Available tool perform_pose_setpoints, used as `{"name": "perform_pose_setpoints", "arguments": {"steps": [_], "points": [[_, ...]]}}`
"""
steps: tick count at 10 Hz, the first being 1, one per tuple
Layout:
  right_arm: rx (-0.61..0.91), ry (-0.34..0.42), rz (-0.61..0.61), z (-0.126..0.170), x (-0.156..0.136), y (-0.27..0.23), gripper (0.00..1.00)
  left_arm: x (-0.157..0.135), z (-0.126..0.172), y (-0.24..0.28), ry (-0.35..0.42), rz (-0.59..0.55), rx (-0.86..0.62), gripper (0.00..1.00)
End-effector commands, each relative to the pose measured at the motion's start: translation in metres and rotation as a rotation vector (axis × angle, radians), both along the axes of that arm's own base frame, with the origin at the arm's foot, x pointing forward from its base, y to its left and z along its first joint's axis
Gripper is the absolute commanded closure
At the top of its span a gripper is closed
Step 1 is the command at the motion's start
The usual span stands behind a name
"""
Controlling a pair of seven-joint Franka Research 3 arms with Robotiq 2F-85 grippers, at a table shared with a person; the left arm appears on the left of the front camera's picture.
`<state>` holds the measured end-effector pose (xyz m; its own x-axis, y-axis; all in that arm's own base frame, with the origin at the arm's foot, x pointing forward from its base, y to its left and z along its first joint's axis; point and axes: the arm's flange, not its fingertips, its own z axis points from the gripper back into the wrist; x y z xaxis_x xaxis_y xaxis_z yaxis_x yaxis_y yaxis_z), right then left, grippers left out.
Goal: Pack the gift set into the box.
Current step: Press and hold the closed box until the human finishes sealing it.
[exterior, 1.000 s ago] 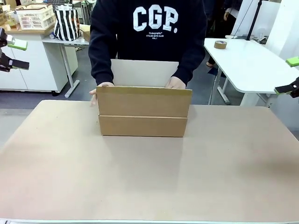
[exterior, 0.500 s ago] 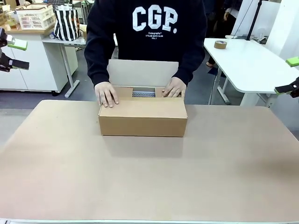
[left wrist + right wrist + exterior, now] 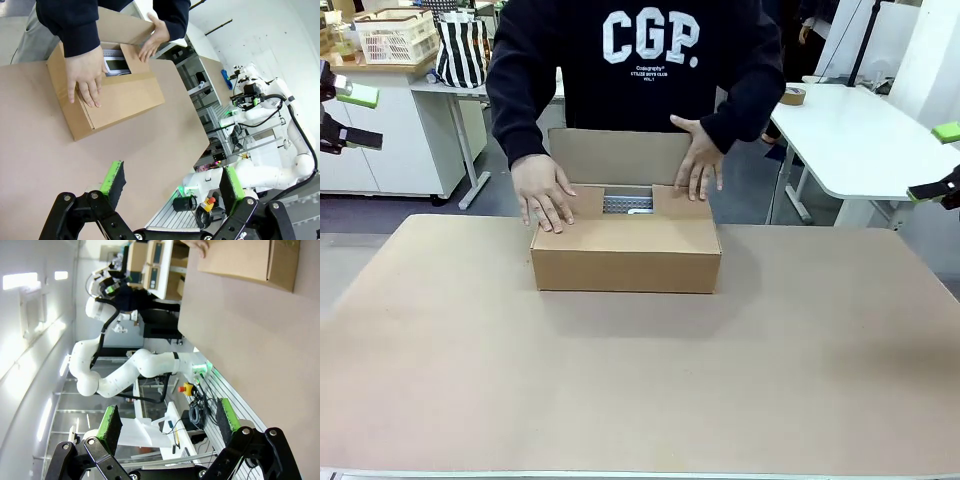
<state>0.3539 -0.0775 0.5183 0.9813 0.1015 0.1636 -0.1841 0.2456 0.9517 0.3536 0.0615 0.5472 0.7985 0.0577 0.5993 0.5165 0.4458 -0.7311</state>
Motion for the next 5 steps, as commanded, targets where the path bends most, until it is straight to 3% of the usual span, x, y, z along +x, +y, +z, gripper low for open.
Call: {"name": "perform_pose_setpoints", "arguments": {"steps": [1, 5], "points": [[-0.007, 0.003, 0.011, 0.0023, -0.0026, -0.0027, 0.00, -0.0016, 0.0015, 0.0016, 0.014, -0.005, 0.007, 0.00], [-0.007, 0.003, 0.011, 0.0023, -0.0026, -0.0027, 0.00, -0.0016, 0.0015, 0.0016, 0.014, -0.005, 0.007, 0.00]]}}
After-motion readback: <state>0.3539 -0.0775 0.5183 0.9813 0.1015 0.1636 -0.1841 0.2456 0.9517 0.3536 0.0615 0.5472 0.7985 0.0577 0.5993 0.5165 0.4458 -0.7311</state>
